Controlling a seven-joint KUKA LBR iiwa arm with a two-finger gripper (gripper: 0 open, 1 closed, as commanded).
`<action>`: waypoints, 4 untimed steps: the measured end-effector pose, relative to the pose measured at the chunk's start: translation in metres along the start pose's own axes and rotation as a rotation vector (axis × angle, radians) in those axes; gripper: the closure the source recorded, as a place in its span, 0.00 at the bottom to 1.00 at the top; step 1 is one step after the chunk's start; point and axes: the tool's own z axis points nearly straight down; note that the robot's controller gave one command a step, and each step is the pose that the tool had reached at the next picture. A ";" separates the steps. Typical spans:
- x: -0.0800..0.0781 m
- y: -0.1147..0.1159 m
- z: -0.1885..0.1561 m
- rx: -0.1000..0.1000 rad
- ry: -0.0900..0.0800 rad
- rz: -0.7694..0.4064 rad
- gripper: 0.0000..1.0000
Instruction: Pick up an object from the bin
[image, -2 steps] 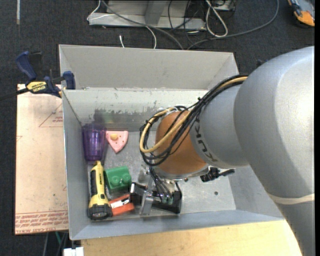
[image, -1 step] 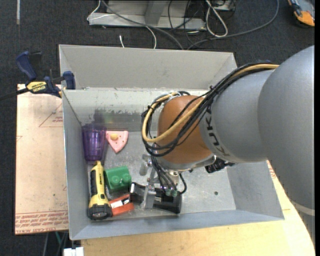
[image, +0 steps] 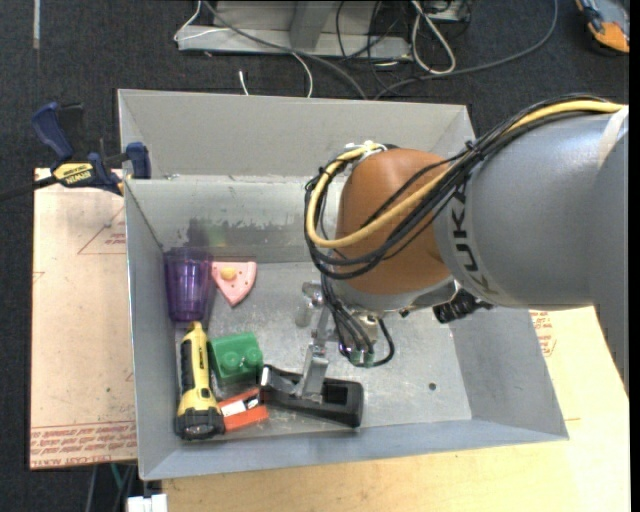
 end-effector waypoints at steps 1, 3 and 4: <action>-0.005 0.010 0.072 -0.003 -0.001 0.018 0.00; 0.011 0.058 0.115 -0.012 -0.016 0.075 1.00; 0.011 0.058 0.115 -0.012 -0.016 0.075 1.00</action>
Offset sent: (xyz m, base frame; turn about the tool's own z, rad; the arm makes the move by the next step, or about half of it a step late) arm 0.0199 0.0767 -0.0679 -0.0099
